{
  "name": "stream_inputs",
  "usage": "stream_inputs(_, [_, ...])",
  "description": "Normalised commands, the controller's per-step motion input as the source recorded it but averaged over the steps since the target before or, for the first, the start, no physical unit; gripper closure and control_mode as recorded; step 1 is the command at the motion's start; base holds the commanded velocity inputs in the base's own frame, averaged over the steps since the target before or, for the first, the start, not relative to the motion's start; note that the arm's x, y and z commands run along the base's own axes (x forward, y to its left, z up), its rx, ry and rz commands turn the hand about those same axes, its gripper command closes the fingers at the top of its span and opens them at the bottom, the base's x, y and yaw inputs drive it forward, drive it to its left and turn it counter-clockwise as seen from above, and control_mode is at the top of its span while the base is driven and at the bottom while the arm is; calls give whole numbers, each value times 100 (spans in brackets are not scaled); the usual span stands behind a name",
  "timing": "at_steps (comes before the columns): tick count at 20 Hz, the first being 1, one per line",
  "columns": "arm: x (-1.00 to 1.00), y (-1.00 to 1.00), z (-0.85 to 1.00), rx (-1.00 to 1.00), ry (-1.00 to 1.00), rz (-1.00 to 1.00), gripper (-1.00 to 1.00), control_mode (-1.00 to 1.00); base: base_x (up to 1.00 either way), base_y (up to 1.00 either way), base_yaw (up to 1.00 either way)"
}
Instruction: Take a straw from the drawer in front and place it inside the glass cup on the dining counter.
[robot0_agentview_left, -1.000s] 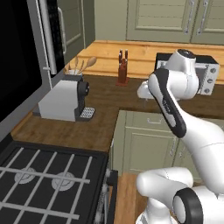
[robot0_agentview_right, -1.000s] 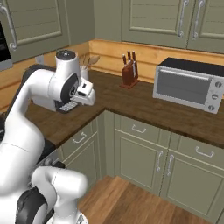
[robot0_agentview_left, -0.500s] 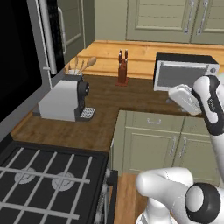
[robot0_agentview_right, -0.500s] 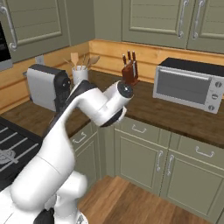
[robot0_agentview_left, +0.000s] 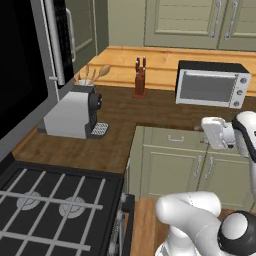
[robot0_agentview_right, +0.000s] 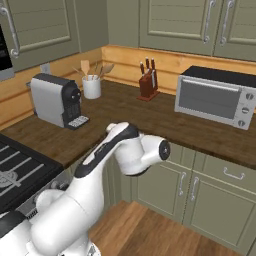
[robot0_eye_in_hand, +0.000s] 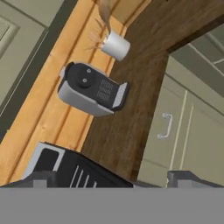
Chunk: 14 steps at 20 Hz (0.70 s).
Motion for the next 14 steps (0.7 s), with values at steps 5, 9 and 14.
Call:
stream_inputs(5, [29,43,-70,6,-6,12,-100,-100,0,0,0])
stream_inputs(9, [29,50,-61,4,0,14,-100,-100,0,0,0])
stream_inputs(14, [28,47,-63,3,0,12,-100,-100,0,0,0])
